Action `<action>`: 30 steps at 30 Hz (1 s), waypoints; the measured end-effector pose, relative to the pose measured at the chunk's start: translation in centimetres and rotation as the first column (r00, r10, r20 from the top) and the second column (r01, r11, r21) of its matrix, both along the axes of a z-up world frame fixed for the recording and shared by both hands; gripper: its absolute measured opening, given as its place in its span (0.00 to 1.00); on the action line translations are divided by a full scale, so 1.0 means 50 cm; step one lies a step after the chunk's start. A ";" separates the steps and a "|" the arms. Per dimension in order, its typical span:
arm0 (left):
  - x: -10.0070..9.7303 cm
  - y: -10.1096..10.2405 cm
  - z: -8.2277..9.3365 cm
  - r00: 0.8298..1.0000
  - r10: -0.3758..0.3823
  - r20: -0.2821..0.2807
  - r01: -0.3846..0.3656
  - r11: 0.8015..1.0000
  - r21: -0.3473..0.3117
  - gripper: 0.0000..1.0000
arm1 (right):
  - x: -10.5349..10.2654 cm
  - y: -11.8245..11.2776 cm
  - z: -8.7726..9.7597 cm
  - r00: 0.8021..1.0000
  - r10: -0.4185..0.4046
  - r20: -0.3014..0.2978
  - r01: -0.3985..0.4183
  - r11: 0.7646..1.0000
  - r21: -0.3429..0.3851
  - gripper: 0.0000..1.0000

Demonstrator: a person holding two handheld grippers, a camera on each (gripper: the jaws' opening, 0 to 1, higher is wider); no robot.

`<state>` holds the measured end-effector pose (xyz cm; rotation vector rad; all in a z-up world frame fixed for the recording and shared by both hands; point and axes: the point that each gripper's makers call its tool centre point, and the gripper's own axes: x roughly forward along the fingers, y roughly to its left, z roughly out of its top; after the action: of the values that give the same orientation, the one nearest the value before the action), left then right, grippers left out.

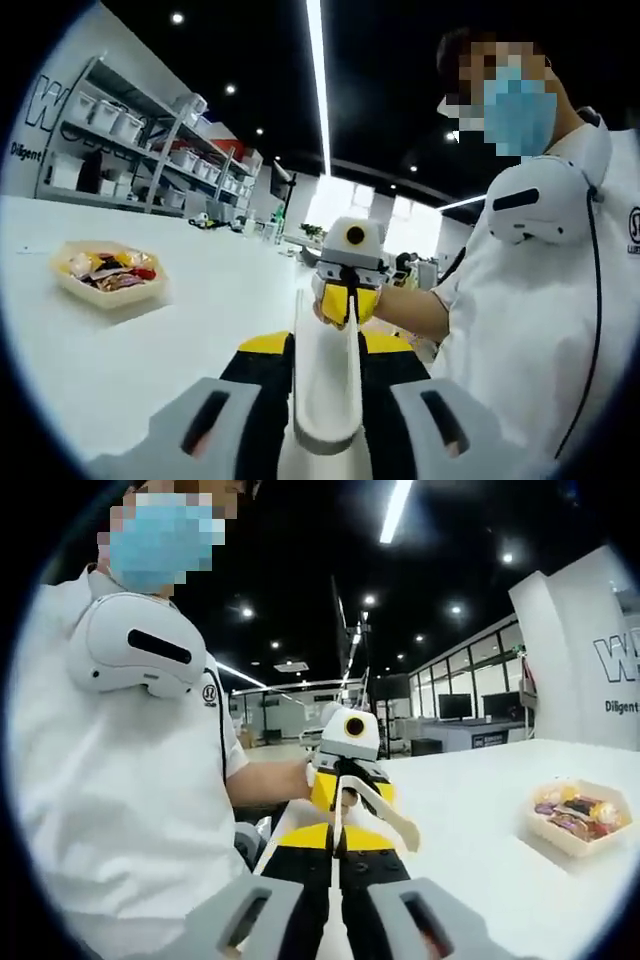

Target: Place the target food into the container with the food tongs after gripping and lifting it, then release it inside without dropping or visibly crushing the food.

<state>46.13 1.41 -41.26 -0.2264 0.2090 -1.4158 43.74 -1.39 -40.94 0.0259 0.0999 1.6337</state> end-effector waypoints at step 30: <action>-0.001 -0.008 -0.011 0.998 -0.016 0.053 0.015 1.000 0.019 0.20 | -0.006 0.014 0.004 0.998 0.025 -0.049 -0.025 1.000 0.001 0.00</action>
<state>46.09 1.03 -41.82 -0.1721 0.1806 -1.4331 43.46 -0.68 -40.74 0.0656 0.1382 1.6585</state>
